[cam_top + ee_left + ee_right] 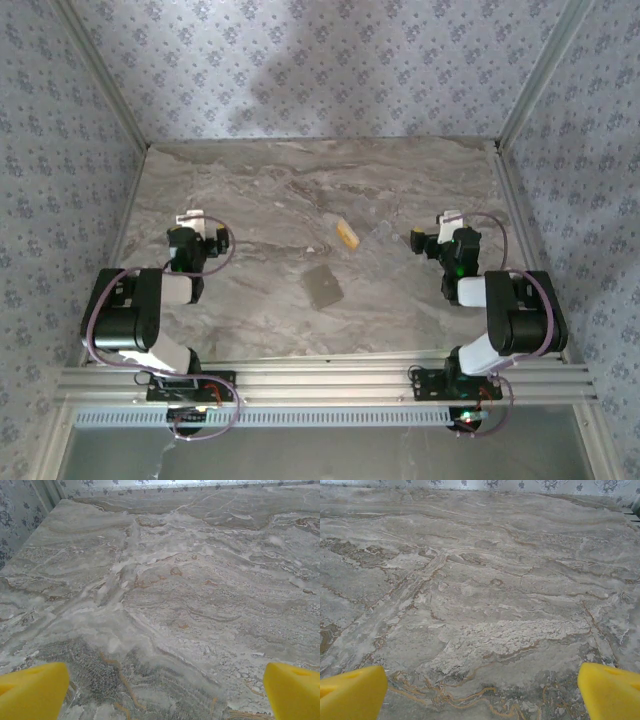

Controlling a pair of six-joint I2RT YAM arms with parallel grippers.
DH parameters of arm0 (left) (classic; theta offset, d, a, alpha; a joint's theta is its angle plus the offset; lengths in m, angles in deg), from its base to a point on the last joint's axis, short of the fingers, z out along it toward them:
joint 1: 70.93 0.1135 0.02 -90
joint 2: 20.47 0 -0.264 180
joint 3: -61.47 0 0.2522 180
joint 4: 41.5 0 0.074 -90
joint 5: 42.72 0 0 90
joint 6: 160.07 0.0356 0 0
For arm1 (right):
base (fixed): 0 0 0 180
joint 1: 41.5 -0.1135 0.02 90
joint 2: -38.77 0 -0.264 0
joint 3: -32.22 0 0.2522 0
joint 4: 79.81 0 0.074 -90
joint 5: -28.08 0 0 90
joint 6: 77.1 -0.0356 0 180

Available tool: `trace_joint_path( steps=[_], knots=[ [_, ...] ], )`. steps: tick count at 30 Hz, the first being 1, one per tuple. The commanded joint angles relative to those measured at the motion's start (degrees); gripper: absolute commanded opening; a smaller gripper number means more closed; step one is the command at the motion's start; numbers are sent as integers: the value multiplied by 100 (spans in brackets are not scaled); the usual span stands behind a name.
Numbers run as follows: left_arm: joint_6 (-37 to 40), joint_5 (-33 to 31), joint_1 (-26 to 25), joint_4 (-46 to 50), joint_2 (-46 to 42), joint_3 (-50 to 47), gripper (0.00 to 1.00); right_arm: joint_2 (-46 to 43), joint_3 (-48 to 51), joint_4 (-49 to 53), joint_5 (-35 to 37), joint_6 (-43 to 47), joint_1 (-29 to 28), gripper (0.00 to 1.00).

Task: Put the credit cards into the card holder
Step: Open the button on the card holder.

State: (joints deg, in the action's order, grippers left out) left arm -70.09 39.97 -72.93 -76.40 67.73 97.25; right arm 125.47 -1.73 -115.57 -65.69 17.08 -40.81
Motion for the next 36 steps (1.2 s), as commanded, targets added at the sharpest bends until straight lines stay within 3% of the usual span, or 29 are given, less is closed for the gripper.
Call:
trace_joint_path(
  steps=[1, 12, 17, 27, 30, 32, 34, 36],
  knots=[
    [27, 0, 6, -127, -46, -6, 100, -4, 28, -93, 103, 100, -34, 100],
    [15, 53, 31, -88, -45, 21, 100, 1, 10, -58, 47, 84, -16, 100],
    [-120, 636, 312, 174, -21, 163, 100, 10, -52, 45, 10, 25, 53, 100],
    [-213, 564, 375, 195, -79, 197, 100, 65, -234, 319, 223, -303, 218, 100],
    [-268, -589, 104, 1733, -982, 678, 100, -571, -277, 800, 1656, -356, -153, 100],
    [-388, -1218, -161, 2957, -1521, 1173, 100, -1264, -614, 1793, 2024, -325, -381, 100],
    [-972, -1316, -299, 4269, -1846, 1742, 100, -1915, -928, 2638, 2550, -1030, -583, 100],
    [-1827, -943, -302, 4749, -1916, 1933, 100, -2447, -1232, 3489, 2403, -1776, -585, 100]
  ],
)
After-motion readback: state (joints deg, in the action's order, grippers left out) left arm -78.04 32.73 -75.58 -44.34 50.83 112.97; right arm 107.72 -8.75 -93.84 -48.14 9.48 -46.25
